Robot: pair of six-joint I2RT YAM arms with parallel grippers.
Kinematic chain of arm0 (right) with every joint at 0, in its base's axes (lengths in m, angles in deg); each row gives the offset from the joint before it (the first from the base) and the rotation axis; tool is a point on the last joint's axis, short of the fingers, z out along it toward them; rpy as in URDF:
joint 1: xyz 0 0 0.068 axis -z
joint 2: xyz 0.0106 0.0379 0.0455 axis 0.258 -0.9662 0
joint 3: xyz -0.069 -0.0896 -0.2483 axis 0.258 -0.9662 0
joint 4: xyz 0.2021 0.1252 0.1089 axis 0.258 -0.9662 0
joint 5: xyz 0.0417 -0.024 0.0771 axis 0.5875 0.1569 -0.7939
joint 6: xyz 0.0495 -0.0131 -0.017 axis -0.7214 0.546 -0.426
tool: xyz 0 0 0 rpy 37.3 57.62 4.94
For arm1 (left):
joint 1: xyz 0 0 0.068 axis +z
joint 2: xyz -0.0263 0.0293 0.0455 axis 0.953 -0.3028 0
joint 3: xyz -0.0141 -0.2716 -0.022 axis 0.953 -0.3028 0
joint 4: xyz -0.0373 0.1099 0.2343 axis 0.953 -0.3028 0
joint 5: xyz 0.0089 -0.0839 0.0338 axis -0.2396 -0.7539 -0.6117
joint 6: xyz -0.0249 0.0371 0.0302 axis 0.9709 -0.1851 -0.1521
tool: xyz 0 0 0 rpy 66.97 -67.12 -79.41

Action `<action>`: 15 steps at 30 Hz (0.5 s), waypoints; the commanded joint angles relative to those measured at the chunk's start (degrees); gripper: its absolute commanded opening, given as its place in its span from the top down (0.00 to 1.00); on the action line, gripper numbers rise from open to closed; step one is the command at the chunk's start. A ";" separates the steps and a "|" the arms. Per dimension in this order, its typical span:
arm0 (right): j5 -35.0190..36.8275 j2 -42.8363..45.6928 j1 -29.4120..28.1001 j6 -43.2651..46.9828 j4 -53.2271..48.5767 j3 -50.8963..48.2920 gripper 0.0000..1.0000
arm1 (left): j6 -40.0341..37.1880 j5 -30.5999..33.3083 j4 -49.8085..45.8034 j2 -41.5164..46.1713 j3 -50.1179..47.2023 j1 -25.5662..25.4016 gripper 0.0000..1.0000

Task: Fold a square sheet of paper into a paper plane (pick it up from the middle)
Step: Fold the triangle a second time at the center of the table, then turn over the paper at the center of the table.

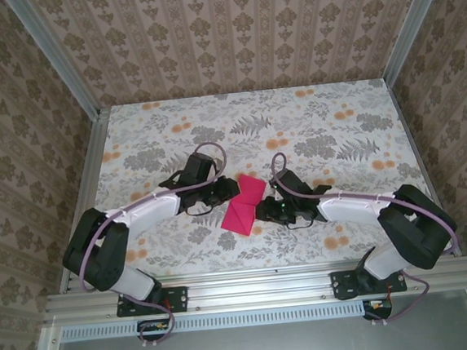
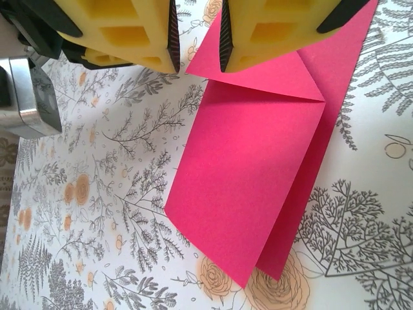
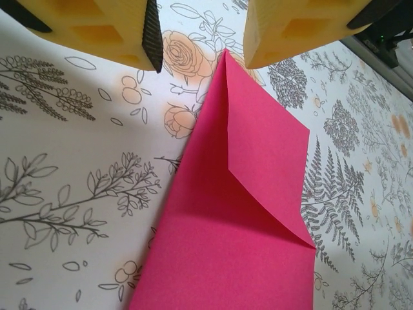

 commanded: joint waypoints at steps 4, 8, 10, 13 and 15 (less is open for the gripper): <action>1.02 -5.77 0.11 -1.56 2.31 4.35 0.57 | -2.58 -1.52 -2.24 -1.09 -0.19 0.38 0.78; 1.15 -8.42 0.11 -1.74 2.36 6.26 0.55 | -3.28 -2.79 -2.36 -3.55 0.68 0.21 0.80; 1.76 -9.54 0.11 -1.72 1.55 7.12 0.55 | -3.45 -3.25 -2.21 -5.21 1.07 0.08 0.81; 1.99 -10.90 0.20 -2.20 1.90 7.28 0.55 | -3.37 -3.47 -1.90 -7.08 1.77 -0.13 0.83; 2.20 -11.48 0.28 -2.74 2.18 7.10 0.55 | -3.19 -3.36 -1.58 -7.92 1.92 -0.23 0.83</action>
